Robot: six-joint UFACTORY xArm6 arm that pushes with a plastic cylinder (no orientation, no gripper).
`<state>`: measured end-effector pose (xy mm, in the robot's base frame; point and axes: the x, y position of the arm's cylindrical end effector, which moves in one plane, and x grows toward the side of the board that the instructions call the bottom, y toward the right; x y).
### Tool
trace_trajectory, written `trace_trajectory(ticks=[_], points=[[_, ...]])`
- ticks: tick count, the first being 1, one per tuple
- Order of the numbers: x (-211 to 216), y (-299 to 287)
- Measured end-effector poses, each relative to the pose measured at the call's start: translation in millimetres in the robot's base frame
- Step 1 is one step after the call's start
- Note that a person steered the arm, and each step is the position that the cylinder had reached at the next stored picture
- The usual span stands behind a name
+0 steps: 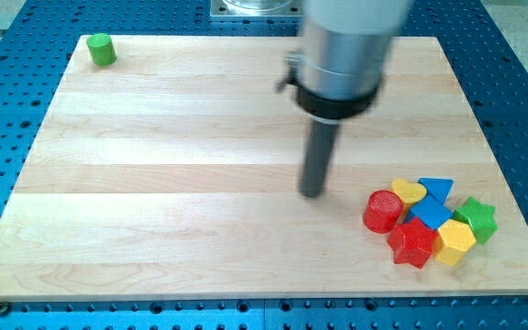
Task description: Move the green circle slightly up
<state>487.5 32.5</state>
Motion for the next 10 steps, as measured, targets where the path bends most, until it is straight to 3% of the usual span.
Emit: trace_trajectory(ticks=[2, 4, 6, 9, 10], points=[[-71.6, -200.5], [-135.1, -260.1], [-267.2, -292.8], [-296.1, -317.4], [-262.7, -290.7]])
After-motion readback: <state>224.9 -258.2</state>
